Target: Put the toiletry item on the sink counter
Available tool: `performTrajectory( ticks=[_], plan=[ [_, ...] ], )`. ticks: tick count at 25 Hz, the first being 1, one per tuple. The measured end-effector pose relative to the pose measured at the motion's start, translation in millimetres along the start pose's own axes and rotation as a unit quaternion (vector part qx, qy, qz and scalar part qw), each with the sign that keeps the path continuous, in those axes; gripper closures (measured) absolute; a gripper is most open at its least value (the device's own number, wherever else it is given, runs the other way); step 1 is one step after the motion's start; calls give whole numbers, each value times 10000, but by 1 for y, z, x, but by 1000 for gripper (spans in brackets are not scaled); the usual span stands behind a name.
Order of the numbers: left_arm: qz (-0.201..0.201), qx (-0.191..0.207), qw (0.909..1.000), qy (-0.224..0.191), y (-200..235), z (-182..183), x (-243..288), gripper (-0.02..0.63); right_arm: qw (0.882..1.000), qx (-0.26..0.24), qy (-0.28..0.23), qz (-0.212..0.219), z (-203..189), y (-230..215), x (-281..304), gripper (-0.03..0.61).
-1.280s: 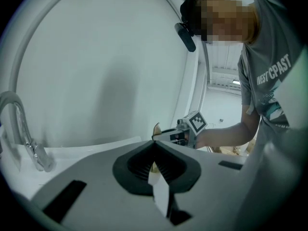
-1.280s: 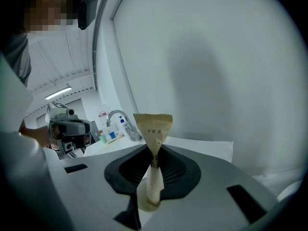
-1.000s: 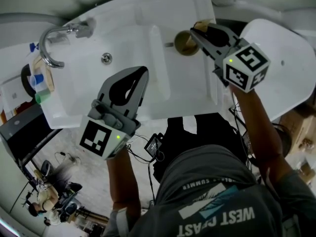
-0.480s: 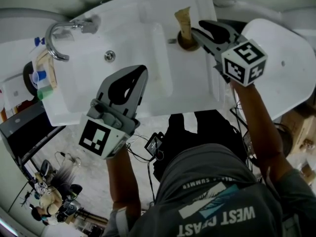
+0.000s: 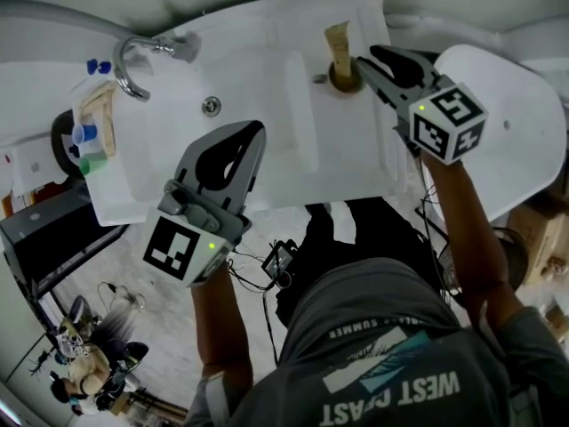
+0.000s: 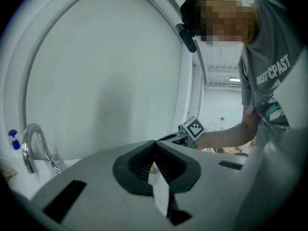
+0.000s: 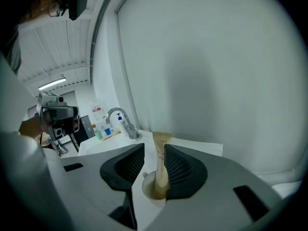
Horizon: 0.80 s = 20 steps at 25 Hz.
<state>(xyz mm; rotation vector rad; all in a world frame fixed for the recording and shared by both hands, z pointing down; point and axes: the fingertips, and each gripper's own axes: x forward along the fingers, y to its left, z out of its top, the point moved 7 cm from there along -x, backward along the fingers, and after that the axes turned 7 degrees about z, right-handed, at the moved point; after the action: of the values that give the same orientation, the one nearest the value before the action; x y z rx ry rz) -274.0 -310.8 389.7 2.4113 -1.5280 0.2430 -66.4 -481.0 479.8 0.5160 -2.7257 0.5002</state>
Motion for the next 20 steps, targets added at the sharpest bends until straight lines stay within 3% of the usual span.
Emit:
performTrajectory(
  ticks=[14, 20],
  plan=[
    [-77, 301, 9983, -500, -24, 41, -58, 612, 9973, -476, -467, -295, 52, 60, -63, 436],
    [-144, 514, 9967, -614, -41, 51, -83, 612, 9957, -594, -702, -98, 64, 100, -80, 466]
  ],
)
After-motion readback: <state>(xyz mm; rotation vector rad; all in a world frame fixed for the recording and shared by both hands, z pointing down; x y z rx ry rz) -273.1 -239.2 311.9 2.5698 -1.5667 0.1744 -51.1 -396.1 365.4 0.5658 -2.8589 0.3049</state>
